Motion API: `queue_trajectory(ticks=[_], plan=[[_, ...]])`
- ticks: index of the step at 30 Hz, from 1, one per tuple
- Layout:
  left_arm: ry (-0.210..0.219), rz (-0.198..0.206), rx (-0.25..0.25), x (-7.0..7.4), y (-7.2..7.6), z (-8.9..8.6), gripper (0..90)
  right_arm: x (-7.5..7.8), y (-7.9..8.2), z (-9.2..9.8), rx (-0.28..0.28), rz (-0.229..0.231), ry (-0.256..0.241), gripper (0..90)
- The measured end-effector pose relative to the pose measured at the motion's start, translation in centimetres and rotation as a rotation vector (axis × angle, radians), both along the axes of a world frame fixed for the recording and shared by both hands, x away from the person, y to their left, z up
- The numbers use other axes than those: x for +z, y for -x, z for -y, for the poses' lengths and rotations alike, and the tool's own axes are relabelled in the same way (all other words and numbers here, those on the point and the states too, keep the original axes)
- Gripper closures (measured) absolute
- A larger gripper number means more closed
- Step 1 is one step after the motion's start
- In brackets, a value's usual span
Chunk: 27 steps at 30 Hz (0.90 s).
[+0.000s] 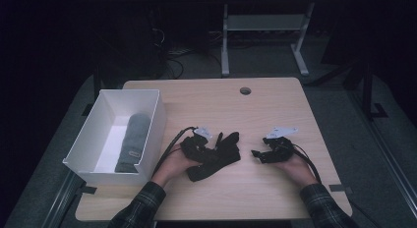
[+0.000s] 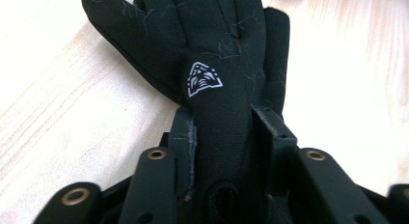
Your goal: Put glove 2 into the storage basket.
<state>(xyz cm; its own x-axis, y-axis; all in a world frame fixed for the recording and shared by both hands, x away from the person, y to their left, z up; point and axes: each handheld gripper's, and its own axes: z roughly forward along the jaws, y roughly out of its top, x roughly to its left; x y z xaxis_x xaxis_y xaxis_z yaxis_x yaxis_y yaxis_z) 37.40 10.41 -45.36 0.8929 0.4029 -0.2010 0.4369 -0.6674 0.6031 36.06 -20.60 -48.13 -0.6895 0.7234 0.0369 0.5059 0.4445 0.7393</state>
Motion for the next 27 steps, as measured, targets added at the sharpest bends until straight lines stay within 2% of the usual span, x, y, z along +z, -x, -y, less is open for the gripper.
queue_trajectory(ticks=[4,7,9,15,20,23,27], plan=[[0.004,0.006,0.036,1.1,0.3,0.0,65.9,0.0,0.0,0.0,-0.002,0.001,-0.002,27.7],[0.018,0.014,0.089,2.6,0.5,-0.2,66.0,0.0,0.1,-0.1,-0.004,-0.002,-0.002,27.1],[0.042,0.018,0.117,3.8,0.7,-0.4,66.0,0.0,0.1,-0.1,-0.003,-0.002,-0.003,26.9],[0.055,0.055,0.171,8.2,0.5,-1.4,66.0,0.0,0.1,-0.1,-0.002,-0.003,-0.004,26.6],[0.066,0.067,0.214,11.4,-0.1,-3.0,66.0,0.0,0.1,-0.1,-0.004,-0.003,-0.003,26.1],[0.057,0.078,0.233,13.0,-0.4,-4.2,65.9,0.0,0.1,-0.1,-0.006,-0.004,-0.005,25.9],[0.071,0.09,0.272,14.8,-0.6,-6.1,65.9,0.0,0.1,-0.1,-0.006,-0.005,-0.005,25.9]])
